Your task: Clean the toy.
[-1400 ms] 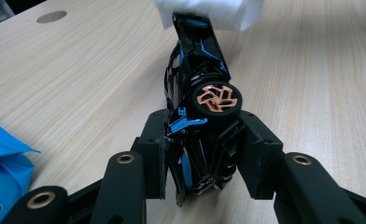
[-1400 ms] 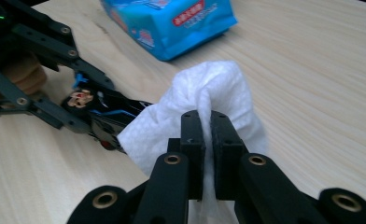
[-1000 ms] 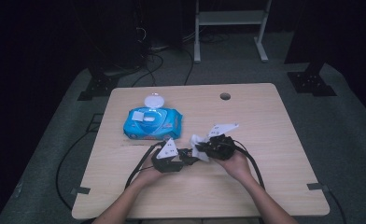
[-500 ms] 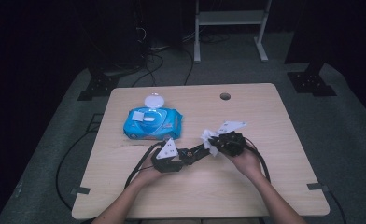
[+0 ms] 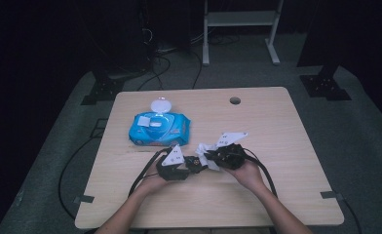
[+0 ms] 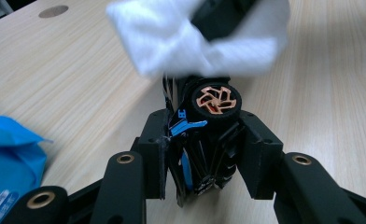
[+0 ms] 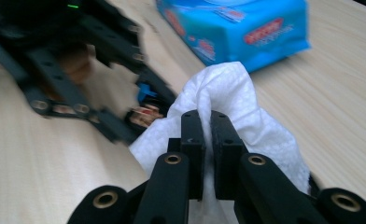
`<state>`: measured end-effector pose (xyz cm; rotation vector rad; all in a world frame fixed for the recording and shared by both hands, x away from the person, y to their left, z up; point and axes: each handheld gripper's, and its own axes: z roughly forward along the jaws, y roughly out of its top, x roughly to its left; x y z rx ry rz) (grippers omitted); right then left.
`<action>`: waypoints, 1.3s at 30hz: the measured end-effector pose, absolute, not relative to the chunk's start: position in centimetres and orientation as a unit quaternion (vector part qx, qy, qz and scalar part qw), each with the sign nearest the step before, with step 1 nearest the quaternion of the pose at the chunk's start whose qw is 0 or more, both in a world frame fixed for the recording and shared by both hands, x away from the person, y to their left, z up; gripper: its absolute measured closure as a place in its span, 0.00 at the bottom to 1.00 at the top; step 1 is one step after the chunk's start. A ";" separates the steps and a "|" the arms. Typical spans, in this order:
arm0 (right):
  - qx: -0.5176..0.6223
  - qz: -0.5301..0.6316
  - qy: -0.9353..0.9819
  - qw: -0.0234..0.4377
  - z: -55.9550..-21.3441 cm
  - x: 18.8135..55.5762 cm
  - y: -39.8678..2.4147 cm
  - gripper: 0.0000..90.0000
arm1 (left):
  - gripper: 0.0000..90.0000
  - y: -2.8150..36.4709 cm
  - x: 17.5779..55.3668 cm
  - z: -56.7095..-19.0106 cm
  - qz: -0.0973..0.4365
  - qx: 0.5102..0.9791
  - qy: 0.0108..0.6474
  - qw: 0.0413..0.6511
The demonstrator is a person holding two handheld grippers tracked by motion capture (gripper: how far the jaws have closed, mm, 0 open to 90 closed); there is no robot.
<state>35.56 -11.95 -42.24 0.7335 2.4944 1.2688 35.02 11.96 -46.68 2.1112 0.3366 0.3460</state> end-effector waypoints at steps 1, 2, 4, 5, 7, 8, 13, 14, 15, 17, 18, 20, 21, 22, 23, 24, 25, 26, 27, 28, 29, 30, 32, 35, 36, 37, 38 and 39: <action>0.259 0.429 0.855 0.137 -42.2 35.7 -12.4 0.94 | 0.64 12.1 35.0 -46.7 0.140 0.861 0.138 0.469; 0.265 0.422 0.854 0.152 -42.1 35.9 -12.9 0.94 | 0.64 12.2 35.0 -46.6 0.141 0.863 0.140 0.465; 0.290 0.415 0.845 0.170 -41.9 36.2 -14.5 0.94 | 0.64 12.3 35.0 -46.6 0.138 0.863 0.142 0.465; 0.308 0.417 0.838 0.172 -41.9 36.4 -15.6 0.94 | 0.64 12.3 35.0 -46.5 0.138 0.863 0.141 0.465; 0.331 0.427 0.825 0.164 -42.2 36.5 -16.8 0.94 | 0.64 12.3 35.1 -46.5 0.134 0.864 0.142 0.464; 0.336 0.426 0.824 0.162 -42.3 36.6 -17.2 0.94 | 0.64 12.3 35.1 -46.5 0.134 0.864 0.142 0.464; 0.322 0.430 0.830 0.152 -42.3 36.0 -16.2 0.94 | 0.50 11.4 35.3 -45.5 0.130 0.865 0.145 0.461; 0.322 0.430 0.830 0.152 -42.3 36.0 -16.2 0.94 | 0.49 11.4 35.3 -45.5 0.130 0.865 0.145 0.461; 0.309 0.437 0.834 0.133 -42.3 35.7 -15.6 0.94 | 0.48 11.2 35.3 -45.3 0.135 0.871 0.142 0.450; 0.300 0.441 0.836 0.128 -42.3 35.5 -15.4 0.94 | 0.48 11.1 35.3 -45.2 0.131 0.878 0.141 0.439; 0.303 0.443 0.833 0.132 -42.2 35.6 -15.5 0.94 | 0.51 11.1 35.3 -45.2 0.131 0.878 0.141 0.439; 0.314 0.446 0.828 0.130 -42.2 35.9 -15.8 0.94 | 0.61 11.4 35.2 -45.2 0.133 0.882 0.141 0.429; 0.324 0.449 0.823 0.125 -42.3 36.1 -16.2 0.94 | 0.61 11.7 35.3 -45.2 0.134 0.884 0.145 0.424; 0.331 0.449 0.821 0.119 -42.6 36.3 -16.5 0.94 | 0.65 11.9 35.4 -45.2 0.127 0.884 0.150 0.425; 0.330 0.445 0.824 0.118 -42.8 36.3 -16.5 0.94 | 0.66 12.0 35.4 -45.2 0.126 0.883 0.153 0.426; 0.330 0.445 0.825 0.112 -43.0 36.2 -16.4 0.94 | 0.66 12.1 35.5 -45.2 0.124 0.884 0.154 0.423; 0.329 0.448 0.824 0.111 -43.1 36.3 -16.4 0.94 | 0.66 12.1 35.5 -45.0 0.122 0.888 0.152 0.416; 0.329 0.448 0.824 0.111 -43.1 36.3 -16.4 0.94 | 0.66 12.1 35.5 -45.0 0.122 0.888 0.152 0.416; 0.339 0.456 0.817 0.097 -43.3 36.5 -16.7 0.94 | 0.63 11.8 35.5 -44.6 0.124 0.890 0.149 0.412; 0.346 0.458 0.814 0.092 -43.5 36.7 -16.9 0.94 | 0.60 11.8 35.5 -44.6 0.124 0.890 0.149 0.412; 0.353 0.459 0.810 0.087 -43.6 36.8 -17.0 0.94 | 0.58 11.4 35.7 -44.2 0.122 0.892 0.146 0.410; 0.355 0.460 0.810 0.083 -43.7 36.9 -17.0 0.94 | 0.58 11.4 35.7 -44.2 0.122 0.892 0.146 0.410; 0.350 0.462 0.810 0.088 -43.8 36.6 -16.4 0.94 | 0.56 10.9 35.9 -43.7 0.121 0.897 0.142 0.402; 0.333 0.473 0.813 0.068 -43.9 36.1 -15.3 0.94 | 0.52 10.3 36.1 -43.3 0.114 0.905 0.139 0.386; 0.327 0.473 0.815 0.065 -43.9 36.0 -15.0 0.94 | 0.52 10.3 36.0 -43.3 0.109 0.908 0.138 0.380; 0.319 0.475 0.818 0.063 -43.8 35.8 -14.7 0.94 | 0.52 10.2 36.0 -43.2 0.109 0.910 0.140 0.375; 0.316 0.474 0.819 0.066 -43.8 35.7 -14.6 0.94 | 0.52 10.2 36.0 -43.2 0.109 0.910 0.140 0.375; 0.315 0.473 0.820 0.074 -43.7 35.8 -14.5 0.94 | 0.51 10.2 36.1 -43.2 0.106 0.914 0.137 0.367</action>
